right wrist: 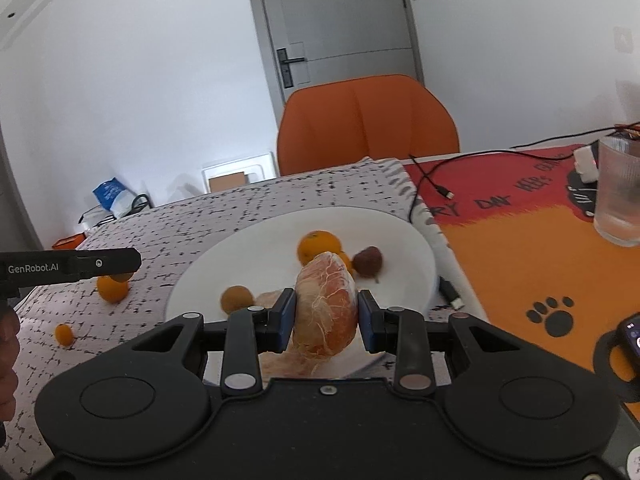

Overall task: Organize fruits
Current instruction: 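Carry pomelo segment into bowl and open right gripper while left releases yellow fruit there, then withdraw both grippers and grasp small orange with the left gripper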

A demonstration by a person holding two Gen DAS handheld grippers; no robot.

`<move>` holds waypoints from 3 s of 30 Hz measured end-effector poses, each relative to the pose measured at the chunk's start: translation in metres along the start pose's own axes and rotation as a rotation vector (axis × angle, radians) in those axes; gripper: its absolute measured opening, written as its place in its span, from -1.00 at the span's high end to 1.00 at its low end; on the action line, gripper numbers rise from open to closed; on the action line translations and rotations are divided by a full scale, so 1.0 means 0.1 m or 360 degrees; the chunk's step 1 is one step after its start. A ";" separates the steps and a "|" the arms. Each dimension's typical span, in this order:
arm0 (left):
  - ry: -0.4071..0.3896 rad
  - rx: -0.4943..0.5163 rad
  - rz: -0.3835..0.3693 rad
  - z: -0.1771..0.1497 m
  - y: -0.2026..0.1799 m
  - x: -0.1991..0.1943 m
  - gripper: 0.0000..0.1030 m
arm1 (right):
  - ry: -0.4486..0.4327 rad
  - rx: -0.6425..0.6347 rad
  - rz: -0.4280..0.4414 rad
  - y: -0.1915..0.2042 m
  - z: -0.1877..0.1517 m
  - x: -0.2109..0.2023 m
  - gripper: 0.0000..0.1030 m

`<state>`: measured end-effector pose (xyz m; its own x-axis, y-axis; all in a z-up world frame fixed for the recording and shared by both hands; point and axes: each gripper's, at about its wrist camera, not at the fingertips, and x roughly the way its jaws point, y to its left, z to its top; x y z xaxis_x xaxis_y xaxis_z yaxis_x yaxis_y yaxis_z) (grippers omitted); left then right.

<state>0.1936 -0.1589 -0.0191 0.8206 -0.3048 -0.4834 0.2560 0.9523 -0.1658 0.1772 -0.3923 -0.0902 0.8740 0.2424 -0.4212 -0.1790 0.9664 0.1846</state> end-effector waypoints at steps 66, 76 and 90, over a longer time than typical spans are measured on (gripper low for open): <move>-0.0048 -0.0073 0.0330 -0.14 0.55 -0.53 -0.69 | -0.0041 0.0016 0.0222 0.46 -0.02 -0.07 -0.58; -0.0021 -0.0118 0.0391 -0.27 0.74 -0.63 -0.69 | -0.0043 -0.0011 0.0279 0.64 -0.03 -0.06 -1.00; 0.0110 -0.0167 0.0400 -0.52 0.92 -0.54 -0.80 | -0.0003 -0.0064 0.0314 0.86 -0.06 0.05 -1.00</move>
<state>0.1465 -0.0551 -0.0535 0.8141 -0.0628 -0.5774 -0.0081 0.9928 -0.1195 0.1635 -0.3078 -0.0814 0.8209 0.4274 -0.3788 -0.3648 0.9028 0.2279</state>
